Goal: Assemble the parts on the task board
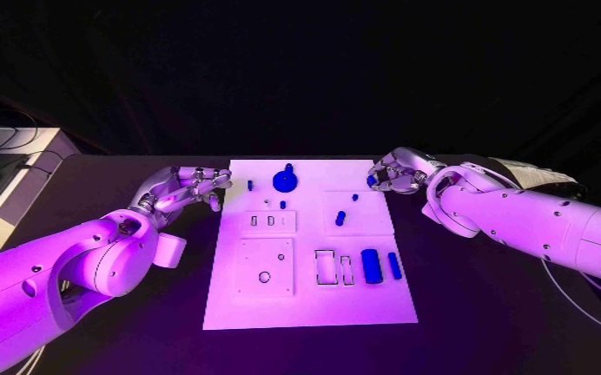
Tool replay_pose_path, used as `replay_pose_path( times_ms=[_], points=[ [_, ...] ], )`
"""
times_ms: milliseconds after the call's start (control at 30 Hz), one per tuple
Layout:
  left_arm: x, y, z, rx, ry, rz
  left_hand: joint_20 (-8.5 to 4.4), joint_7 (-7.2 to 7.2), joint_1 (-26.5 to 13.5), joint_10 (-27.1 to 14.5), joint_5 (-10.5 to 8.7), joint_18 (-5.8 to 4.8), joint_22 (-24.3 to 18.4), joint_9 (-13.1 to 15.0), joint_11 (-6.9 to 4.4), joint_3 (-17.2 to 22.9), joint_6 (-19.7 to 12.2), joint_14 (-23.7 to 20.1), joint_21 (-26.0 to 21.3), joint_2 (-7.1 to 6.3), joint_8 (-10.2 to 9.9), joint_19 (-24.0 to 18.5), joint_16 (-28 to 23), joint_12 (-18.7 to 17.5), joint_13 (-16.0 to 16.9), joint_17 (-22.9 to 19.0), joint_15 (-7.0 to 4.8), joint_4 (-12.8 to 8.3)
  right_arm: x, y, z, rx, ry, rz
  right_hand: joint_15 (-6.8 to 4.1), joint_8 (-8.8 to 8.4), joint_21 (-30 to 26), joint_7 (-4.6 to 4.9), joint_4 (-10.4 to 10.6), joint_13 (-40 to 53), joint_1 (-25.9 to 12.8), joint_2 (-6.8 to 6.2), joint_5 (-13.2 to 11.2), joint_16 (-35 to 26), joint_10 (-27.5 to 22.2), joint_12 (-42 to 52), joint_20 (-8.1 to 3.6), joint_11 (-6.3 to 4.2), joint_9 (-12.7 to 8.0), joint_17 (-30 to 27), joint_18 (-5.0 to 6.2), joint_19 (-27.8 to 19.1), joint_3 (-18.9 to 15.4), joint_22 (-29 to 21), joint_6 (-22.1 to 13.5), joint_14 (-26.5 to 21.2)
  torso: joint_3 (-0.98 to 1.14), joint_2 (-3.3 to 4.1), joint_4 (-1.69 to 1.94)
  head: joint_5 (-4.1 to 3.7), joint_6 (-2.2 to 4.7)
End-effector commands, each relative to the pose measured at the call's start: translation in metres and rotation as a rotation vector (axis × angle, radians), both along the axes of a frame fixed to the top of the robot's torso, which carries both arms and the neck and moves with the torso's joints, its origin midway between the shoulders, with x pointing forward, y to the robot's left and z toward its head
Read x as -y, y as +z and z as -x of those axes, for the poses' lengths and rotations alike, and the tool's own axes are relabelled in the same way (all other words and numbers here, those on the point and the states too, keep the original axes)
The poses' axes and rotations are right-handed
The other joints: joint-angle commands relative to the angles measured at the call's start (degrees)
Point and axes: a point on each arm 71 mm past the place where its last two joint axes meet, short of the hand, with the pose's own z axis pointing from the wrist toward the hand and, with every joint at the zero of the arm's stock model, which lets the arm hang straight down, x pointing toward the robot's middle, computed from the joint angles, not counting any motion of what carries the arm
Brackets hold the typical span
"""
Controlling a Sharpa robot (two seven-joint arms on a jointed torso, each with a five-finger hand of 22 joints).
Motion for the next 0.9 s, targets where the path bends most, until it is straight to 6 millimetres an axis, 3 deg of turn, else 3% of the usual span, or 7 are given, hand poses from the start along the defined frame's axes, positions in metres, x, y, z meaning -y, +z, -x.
replay_pose_path(
  times_ms=[33, 367, 433, 567, 900],
  points=[
    [0.0025, 0.0005, 0.0004, 0.002, -0.019, 0.003, 0.15, 0.17, -0.2, -0.5, 0.05, 0.6, -0.1, 0.0, -0.1, 0.2, -0.1, -0.2, 0.0, -0.1, 0.1, -0.3, -0.4, 0.1, 0.0, -0.1, 0.14, -0.3, -0.0009, -0.0009, -0.0004, -0.004, 0.001, 0.008, -0.23, -0.09, -0.1, 0.08, 0.1, 0.8, -0.6, -0.32, -0.7, -0.2, 0.1, -0.1, -0.55, -0.04, 0.0, 0.0, -0.31, 2.7, 0.2, 11.0, -0.1, 0.0, -0.04, -0.02, 0.06, 0.02, -0.15],
    [0.0026, 0.0005, 0.0005, 0.003, -0.019, 0.002, 0.05, 0.27, 0.8, -0.5, 0.26, 0.66, 0.0, 0.0, -0.13, 1.9, -0.1, -0.4, 0.2, 0.43, 0.1, -0.3, -0.4, 0.1, 0.0, 0.0, 0.01, -0.8, -0.0009, -0.0008, -0.0028, 0.001, -0.019, -0.005, 0.06, -0.07, -0.2, 0.45, 1.5, 0.8, -0.4, -0.71, -1.6, -0.3, 0.0, -0.4, -0.3, 0.24, 0.0, 0.2, -0.24, 2.7, -1.4, 11.0, -1.0, 0.1, -0.1, 0.04, 0.05, 0.06, 0.03],
    [0.0025, 0.0005, 0.0005, 0.002, -0.019, 0.002, 0.07, 0.2, -0.1, -0.4, 0.08, 0.63, 0.1, 0.0, -0.16, 3.8, -0.1, -0.4, 0.4, -0.5, 0.1, -0.5, -0.3, 0.1, 0.0, 0.1, 0.06, -0.5, -0.0014, -0.0009, -0.0034, 0.001, -0.023, -0.008, 0.08, -0.06, -0.2, 0.47, 1.7, 0.7, -0.5, -0.78, -1.6, -0.3, -0.1, -0.4, -0.26, 0.24, 0.0, 0.2, -0.24, 2.7, -1.6, 11.0, -1.1, 0.0, -0.08, 0.02, 0.01, 0.15, 0.03],
    [0.0025, 0.0004, 0.0006, 0.001, -0.02, 0.002, 0.13, 0.18, -1.0, -0.4, -0.21, 0.6, 0.0, 0.0, -0.12, 3.4, -0.1, -0.3, 0.3, -1.03, 0.1, -0.5, -0.3, 0.1, 0.0, 0.1, 0.15, 0.0, -0.0025, -0.0015, -0.0054, -0.003, -0.03, -0.015, 0.08, -0.05, -0.5, 0.43, 3.0, 0.5, -0.3, -0.91, -2.0, -0.5, -0.2, -0.7, -0.2, 0.23, 0.0, 0.0, -0.16, 2.7, -3.0, 10.9, -1.1, 0.0, -0.06, 0.03, 0.04, 0.19, -0.1],
    [0.0023, 0.0004, 0.0007, -0.001, -0.021, 0.001, 0.16, 0.18, -1.1, -0.3, -0.25, 0.61, -0.1, 0.0, -0.12, 2.8, -0.1, -0.2, 0.2, -0.93, 0.1, -0.5, -0.3, 0.1, 0.0, 0.0, 0.16, 0.1, -0.009, -0.0023, -0.008, -0.007, -0.026, -0.023, 0.01, -0.02, -0.4, 0.27, 3.4, 0.6, -0.2, -0.72, -2.4, -0.5, 0.0, -0.5, -0.24, 0.18, 0.0, 0.1, -0.2, 2.7, -3.3, 11.0, -0.8, 0.1, -0.08, 0.04, 0.03, 0.23, -0.19]
  ],
)
